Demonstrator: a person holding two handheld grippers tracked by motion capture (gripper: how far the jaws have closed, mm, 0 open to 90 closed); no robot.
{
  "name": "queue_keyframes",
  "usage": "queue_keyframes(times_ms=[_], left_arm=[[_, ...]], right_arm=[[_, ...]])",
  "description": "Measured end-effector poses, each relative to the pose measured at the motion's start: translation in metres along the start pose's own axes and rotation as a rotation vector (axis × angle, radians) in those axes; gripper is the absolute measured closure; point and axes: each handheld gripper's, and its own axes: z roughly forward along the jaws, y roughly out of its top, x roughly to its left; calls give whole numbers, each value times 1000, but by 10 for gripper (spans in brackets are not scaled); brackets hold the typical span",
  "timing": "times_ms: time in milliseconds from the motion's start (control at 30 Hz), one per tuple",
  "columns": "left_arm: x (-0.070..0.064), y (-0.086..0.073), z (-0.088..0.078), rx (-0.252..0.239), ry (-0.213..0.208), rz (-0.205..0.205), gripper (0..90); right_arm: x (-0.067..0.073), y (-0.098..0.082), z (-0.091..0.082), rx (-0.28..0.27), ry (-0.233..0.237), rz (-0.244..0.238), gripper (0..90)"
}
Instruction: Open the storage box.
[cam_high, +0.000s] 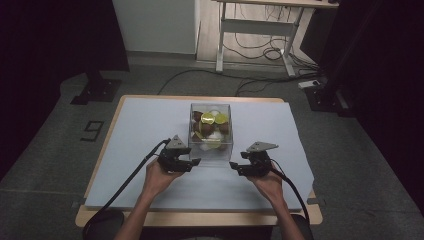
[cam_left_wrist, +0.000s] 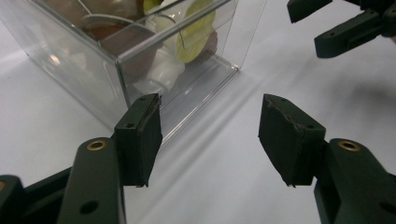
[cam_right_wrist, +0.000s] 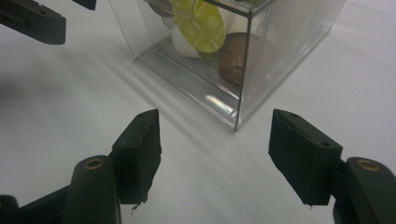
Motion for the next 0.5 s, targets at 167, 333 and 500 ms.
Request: queue_keyframes(times_ms=[167, 333, 500], left_arm=[[1, 2, 3, -11, -15, -5, 383], [1, 2, 6, -9, -23, -7, 370], [1, 2, 12, -3, -35, -3, 354]], right_arm=[[2, 2, 3, 6, 11, -16, 324], [3, 3, 10, 24, 19, -33, 253], [5, 3, 19, 66, 1, -49, 163]])
